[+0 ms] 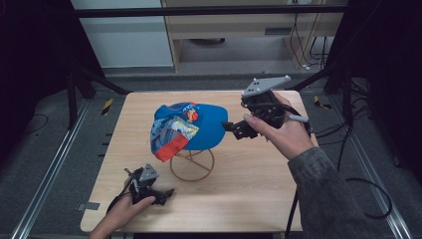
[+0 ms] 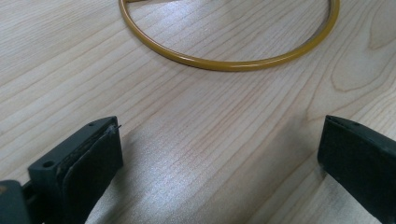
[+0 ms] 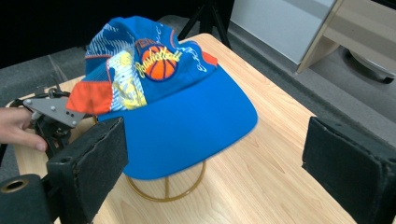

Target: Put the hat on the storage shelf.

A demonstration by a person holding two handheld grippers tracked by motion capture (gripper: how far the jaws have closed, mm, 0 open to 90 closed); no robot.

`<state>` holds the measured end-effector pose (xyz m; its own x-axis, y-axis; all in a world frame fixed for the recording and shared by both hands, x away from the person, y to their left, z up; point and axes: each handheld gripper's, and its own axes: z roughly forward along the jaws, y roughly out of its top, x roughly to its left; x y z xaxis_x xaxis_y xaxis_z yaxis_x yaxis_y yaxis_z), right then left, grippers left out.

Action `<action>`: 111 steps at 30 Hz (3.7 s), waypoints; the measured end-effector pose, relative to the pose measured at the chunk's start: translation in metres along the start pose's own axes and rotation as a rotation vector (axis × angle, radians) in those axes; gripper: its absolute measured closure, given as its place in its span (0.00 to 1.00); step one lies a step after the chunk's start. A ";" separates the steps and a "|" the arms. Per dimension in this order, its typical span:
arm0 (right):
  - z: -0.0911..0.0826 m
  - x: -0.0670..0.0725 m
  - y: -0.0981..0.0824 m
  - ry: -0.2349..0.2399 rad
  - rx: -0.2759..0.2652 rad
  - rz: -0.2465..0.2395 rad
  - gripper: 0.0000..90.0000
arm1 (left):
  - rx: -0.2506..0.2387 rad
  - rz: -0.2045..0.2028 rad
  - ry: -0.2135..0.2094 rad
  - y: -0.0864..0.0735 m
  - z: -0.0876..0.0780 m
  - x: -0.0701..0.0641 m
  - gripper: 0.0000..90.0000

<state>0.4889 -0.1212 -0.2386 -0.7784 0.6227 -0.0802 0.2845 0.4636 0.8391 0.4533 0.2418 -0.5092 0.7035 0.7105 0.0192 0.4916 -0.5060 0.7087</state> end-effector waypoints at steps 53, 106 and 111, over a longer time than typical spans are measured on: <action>0.028 -0.042 -0.192 -0.137 0.127 0.119 0.14 | -0.002 -0.003 0.001 0.000 0.000 0.000 0.00; 0.092 -0.013 -0.267 -0.150 0.167 0.270 0.06 | -0.002 -0.002 0.001 -0.001 0.000 0.000 0.00; 0.094 -0.006 -0.266 -0.168 0.193 0.220 0.07 | -0.003 -0.001 0.001 -0.001 0.000 0.000 0.00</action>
<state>0.4703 -0.1890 -0.5119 -0.5878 0.8090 -0.0092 0.5488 0.4071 0.7302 0.4529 0.2419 -0.5095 0.7024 0.7116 0.0187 0.4912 -0.5035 0.7108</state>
